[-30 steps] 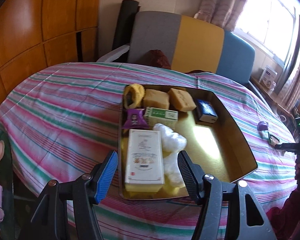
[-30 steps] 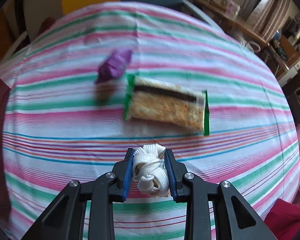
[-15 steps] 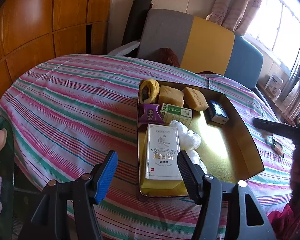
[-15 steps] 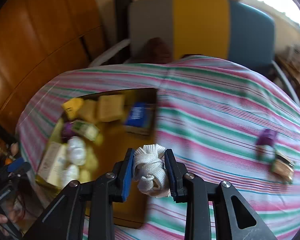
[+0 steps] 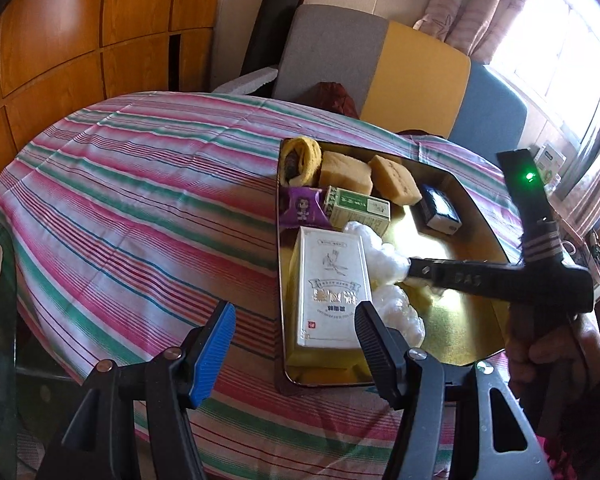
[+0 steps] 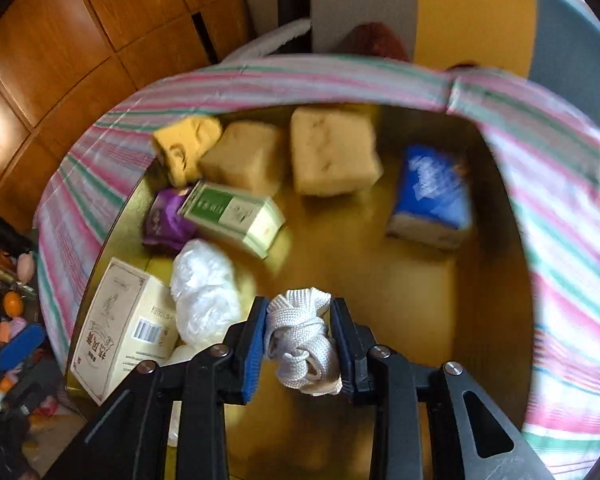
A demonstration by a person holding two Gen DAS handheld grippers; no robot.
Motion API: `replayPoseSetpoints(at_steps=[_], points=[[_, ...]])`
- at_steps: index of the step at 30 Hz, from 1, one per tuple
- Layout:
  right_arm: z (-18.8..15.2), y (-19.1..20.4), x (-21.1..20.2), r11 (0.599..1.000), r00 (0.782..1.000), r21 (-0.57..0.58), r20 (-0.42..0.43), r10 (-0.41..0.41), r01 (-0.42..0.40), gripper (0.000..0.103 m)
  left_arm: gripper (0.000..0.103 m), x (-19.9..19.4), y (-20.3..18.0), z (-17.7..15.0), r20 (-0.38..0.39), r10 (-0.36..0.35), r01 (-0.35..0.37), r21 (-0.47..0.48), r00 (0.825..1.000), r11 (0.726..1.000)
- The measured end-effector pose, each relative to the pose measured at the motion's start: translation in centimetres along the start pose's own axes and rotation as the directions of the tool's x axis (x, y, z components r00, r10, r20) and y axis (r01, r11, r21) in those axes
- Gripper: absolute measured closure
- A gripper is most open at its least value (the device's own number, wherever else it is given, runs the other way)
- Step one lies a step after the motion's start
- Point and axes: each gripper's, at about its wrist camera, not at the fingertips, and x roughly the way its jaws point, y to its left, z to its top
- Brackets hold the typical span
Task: Organize objects
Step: 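Carry the white cable into the tray and open the right gripper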
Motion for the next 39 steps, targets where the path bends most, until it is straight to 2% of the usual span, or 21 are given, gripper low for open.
replayPoseSetpoints(at_steps=[9, 16, 22, 25, 29, 39], points=[[-0.9, -0.1, -0.3, 0.998, 0.999, 0.028, 0.022, 0.050, -0.050, 0.059, 0.040, 0.1, -0.4, -0.3, -0.004, 0.005, -0.005, 0.013, 1.000, 1.000], [-1.1, -0.5, -3.1, 0.997, 0.996, 0.049, 0.080, 0.050, -0.054, 0.051, 0.040, -0.5, -0.8, -0.3, 0.008, 0.010, -0.010, 0.034, 1.000, 0.999], [-1.9, -0.6, -5.6, 0.999, 0.993, 0.029, 0.116, 0.019, -0.023, 0.048, 0.040, -1.4, -1.5, -0.1, 0.030, 0.008, -0.010, 0.055, 1.000, 0.998], [-2.4, -0.7, -6.7, 1.000, 0.991, 0.019, 0.137, 0.007, -0.010, 0.039, 0.040, -1.8, -2.0, 0.0, 0.038, 0.006, -0.009, 0.069, 0.999, 0.998], [-3.1, -1.4, -8.3, 1.000, 0.986, 0.015, 0.165, -0.023, 0.020, 0.039, 0.040, -2.2, -3.0, 0.0, 0.045, -0.001, -0.004, 0.097, 0.999, 0.995], [-4.4, -6.8, -13.5, 0.990, 0.965, 0.080, 0.225, -0.132, 0.116, 0.033, 0.040, -2.3, -5.9, -0.4, 0.030, -0.019, 0.014, 0.157, 0.999, 0.988]])
